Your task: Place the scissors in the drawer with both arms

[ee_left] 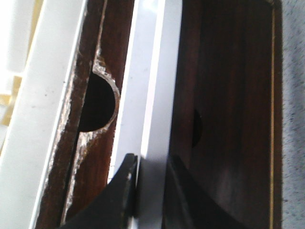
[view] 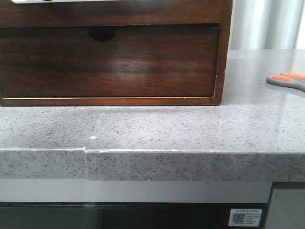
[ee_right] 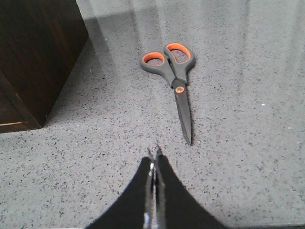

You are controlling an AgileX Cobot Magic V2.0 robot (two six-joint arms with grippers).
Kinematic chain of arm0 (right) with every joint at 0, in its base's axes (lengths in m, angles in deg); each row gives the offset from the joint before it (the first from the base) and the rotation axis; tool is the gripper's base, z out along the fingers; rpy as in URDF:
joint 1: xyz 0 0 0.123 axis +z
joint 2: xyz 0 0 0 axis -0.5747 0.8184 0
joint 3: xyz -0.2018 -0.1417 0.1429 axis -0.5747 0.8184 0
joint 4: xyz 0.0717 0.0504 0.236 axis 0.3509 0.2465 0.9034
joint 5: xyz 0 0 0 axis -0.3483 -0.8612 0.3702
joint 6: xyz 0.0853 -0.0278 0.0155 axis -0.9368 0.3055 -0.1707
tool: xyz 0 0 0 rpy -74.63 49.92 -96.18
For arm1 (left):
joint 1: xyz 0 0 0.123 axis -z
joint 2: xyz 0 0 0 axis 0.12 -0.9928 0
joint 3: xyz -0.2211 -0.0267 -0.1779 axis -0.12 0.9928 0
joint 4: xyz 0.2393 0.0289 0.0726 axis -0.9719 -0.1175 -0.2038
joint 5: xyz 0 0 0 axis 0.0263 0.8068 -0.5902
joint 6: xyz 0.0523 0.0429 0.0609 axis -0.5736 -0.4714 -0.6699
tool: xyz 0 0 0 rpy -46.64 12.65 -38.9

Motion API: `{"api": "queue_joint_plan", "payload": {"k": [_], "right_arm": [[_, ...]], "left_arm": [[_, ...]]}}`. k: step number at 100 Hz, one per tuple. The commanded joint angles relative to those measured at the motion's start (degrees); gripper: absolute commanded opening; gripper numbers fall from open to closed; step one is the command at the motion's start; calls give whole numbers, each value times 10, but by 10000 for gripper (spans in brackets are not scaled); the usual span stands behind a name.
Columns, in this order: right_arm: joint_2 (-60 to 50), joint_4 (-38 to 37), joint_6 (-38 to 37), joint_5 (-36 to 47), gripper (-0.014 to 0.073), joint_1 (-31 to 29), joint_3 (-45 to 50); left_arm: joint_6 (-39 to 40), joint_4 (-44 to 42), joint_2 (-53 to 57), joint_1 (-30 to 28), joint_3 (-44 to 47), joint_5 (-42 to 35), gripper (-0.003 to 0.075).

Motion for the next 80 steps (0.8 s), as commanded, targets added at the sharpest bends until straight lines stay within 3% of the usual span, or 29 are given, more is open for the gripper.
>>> {"api": "queue_joint_plan", "payload": {"k": [1, 28, 61, 68, 80], "right_arm": [[9, 0, 4, 36, -71, 0, -21], [9, 0, 4, 36, -71, 0, -21], [9, 0, 4, 35, -71, 0, -21], [9, 0, 4, 35, -71, 0, -21], [9, 0, 4, 35, -71, 0, -21]], "left_arm": [[42, 35, 41, 4, -1, -47, -18], [48, 35, 132, 4, 83, -124, -18], [48, 35, 168, 4, 126, -153, -13], [48, 35, 168, 4, 126, -153, 30], [53, 35, 168, 4, 126, -153, 189]]}}
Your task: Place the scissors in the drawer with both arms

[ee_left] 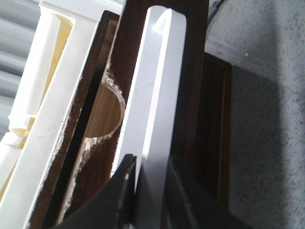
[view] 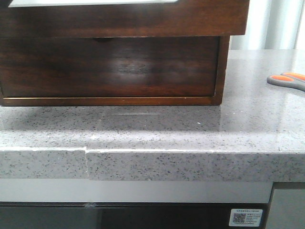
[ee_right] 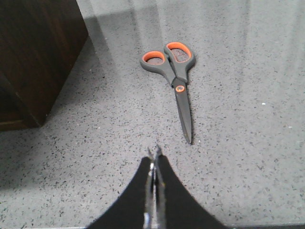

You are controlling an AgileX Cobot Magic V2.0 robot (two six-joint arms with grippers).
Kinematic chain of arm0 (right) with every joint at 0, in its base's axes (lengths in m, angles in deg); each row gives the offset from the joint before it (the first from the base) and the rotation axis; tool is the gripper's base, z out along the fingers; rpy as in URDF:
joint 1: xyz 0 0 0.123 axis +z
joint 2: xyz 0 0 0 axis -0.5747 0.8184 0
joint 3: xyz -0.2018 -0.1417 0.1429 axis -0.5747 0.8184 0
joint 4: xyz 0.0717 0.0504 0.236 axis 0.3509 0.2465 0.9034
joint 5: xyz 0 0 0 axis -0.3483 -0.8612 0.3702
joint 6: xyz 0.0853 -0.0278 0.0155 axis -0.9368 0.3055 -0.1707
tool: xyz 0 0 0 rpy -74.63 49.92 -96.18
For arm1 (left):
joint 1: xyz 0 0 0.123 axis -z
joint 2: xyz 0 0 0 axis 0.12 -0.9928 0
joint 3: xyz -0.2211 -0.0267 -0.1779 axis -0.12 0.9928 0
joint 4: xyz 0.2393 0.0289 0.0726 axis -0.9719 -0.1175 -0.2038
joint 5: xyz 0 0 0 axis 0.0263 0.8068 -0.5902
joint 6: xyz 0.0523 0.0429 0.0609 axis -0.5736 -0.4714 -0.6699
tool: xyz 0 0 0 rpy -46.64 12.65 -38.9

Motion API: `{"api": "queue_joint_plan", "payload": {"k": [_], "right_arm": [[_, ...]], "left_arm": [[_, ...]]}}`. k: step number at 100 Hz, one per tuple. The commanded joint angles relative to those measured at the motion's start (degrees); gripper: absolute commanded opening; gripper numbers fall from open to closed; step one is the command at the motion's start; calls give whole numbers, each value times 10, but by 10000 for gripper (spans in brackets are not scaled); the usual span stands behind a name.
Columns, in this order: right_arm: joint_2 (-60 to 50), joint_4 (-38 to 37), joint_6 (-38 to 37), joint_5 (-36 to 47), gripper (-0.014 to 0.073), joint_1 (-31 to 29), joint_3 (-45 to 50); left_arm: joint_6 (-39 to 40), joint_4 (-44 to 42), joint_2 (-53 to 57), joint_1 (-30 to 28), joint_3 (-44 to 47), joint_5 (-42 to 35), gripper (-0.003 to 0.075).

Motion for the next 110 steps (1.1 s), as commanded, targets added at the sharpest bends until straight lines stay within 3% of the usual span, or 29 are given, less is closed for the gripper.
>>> {"api": "queue_joint_plan", "payload": {"k": [1, 13, 41, 51, 56, 68, 75, 91, 110], "right_arm": [[9, 0, 4, 37, -71, 0, -21], [9, 1, 4, 37, -71, 0, -21], [18, -2, 4, 25, -66, 0, -37], [46, -14, 4, 19, 13, 0, -67], [68, -25, 4, 19, 97, 0, -84], [146, -60, 5, 18, 286, 0, -136], [197, -75, 5, 14, 342, 0, -173], [328, -90, 5, -26, 347, 0, -276], [503, -90, 5, -165, 347, 0, -426]], "left_arm": [[32, 43, 4, 4, -15, -50, 207], [69, 33, 4, 4, -15, -52, 291], [72, 46, 18, 4, -15, -121, 295], [89, 71, 38, 4, -15, -164, 295], [101, 78, 51, 4, -15, -182, 295], [115, 100, 81, 4, -15, -196, 295], [118, 100, 95, 4, -15, -192, 295], [118, 101, 108, 4, -15, -184, 295], [118, 101, 108, 4, -15, -184, 295]]}}
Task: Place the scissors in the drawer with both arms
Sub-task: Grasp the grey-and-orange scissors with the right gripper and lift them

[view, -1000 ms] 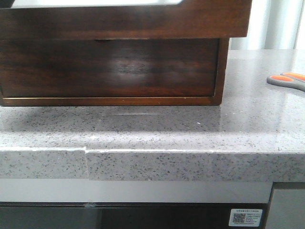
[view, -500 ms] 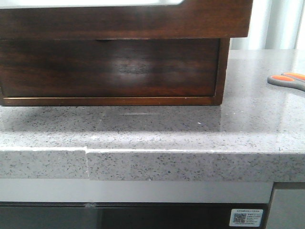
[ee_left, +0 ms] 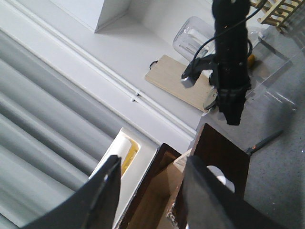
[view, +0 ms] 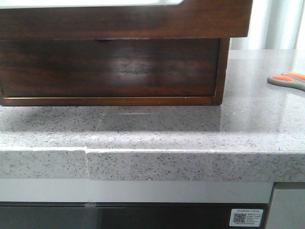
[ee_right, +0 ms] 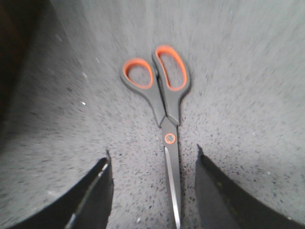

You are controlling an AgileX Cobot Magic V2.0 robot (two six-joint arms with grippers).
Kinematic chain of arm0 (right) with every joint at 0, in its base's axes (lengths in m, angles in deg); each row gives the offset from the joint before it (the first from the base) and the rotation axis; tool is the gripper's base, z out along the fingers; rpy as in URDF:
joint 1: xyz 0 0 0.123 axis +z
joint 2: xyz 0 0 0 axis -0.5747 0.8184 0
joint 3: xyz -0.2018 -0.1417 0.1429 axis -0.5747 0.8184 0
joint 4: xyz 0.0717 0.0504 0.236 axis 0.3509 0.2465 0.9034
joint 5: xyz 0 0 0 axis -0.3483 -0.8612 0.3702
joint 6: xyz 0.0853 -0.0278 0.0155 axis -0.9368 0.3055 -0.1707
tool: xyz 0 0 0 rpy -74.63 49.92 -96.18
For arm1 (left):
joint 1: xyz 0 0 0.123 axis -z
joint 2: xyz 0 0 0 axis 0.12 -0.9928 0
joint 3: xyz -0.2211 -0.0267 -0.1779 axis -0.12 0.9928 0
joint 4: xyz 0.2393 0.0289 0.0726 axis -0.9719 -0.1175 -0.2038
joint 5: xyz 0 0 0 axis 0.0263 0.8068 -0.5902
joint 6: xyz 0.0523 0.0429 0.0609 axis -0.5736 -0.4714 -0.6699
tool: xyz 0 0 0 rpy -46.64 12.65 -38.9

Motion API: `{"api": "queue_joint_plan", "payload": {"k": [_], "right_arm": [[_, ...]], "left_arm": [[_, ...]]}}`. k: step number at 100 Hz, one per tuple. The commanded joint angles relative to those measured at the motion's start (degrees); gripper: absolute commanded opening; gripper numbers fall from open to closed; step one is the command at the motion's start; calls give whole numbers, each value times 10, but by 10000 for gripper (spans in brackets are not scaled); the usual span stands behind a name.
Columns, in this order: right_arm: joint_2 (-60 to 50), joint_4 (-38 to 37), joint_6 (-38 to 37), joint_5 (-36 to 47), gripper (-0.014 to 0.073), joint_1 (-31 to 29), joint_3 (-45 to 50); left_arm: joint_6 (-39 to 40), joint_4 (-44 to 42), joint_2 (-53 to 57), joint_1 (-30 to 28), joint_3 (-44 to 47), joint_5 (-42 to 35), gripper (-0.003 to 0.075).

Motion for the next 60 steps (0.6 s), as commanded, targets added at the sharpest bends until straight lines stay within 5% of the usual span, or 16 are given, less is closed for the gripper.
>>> {"api": "queue_joint_plan", "payload": {"k": [1, 30, 60], "right_arm": [[61, -10, 5, -40, 347, 0, -76], [220, -24, 5, -132, 347, 0, -226], [278, -33, 5, -153, 347, 0, -247]], "left_arm": [[8, 36, -2, 4, -18, -14, 295], [8, 56, -2, 4, -18, -14, 295], [8, 56, -2, 4, -18, -14, 295]]}}
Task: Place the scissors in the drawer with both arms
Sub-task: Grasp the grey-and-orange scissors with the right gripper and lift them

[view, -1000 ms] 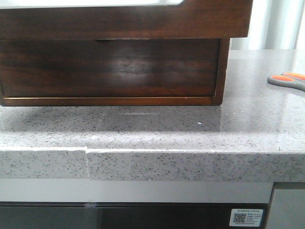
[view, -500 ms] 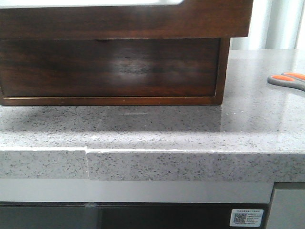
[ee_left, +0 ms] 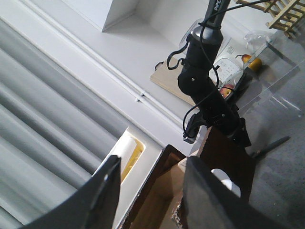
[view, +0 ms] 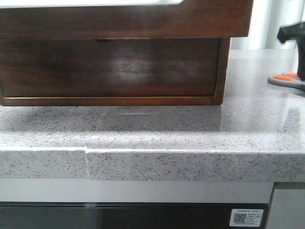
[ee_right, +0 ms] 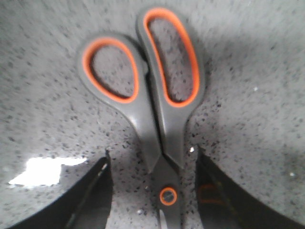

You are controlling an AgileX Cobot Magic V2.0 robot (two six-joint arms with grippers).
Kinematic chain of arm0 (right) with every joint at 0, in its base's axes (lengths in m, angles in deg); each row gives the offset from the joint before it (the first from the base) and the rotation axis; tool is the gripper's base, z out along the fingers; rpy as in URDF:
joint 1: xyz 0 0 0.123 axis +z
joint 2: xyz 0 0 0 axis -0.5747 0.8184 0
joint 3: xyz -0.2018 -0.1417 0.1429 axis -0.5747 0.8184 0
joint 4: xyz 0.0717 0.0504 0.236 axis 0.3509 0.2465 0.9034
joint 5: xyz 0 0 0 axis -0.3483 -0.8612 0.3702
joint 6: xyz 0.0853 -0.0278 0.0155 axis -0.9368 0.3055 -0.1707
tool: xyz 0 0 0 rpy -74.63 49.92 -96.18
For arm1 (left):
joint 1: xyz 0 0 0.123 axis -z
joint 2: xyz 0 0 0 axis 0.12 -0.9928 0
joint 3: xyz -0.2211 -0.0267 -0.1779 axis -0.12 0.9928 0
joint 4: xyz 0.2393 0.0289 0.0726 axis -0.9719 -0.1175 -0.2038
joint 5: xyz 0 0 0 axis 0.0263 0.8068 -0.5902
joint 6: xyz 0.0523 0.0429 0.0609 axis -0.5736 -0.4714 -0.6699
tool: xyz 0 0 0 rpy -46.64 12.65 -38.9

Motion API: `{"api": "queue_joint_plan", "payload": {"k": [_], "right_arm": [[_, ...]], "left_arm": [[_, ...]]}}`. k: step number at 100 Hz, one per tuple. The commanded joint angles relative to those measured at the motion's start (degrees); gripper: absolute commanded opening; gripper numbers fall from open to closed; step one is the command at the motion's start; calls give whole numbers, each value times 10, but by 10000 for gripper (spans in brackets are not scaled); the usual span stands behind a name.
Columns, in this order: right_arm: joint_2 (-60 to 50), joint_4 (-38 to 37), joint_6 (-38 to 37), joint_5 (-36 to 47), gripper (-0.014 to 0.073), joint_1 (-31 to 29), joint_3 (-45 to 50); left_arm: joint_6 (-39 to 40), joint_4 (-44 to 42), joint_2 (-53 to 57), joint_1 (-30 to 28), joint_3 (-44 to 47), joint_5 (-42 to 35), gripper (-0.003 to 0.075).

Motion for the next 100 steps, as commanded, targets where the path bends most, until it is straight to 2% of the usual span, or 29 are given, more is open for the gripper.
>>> {"api": "queue_joint_plan", "payload": {"k": [1, 44, 53, 70, 85, 100], "right_arm": [[-9, -12, 5, 11, 347, -1, -22], [37, -13, 7, 20, 337, -2, -22], [38, -13, 7, 17, 252, -2, -22], [38, -13, 7, 4, -81, -2, -22], [25, -13, 7, -9, -78, -2, -22], [-39, -8, 8, -5, -79, -2, -22]], "left_arm": [[8, 34, -2, 4, -18, -14, 295], [8, 34, -2, 4, -18, -14, 295], [8, 34, -2, 4, -18, -14, 295], [8, 34, -2, 4, -18, -14, 295], [8, 34, -2, 4, -18, -14, 295], [8, 34, -2, 4, -18, -16, 295]]}}
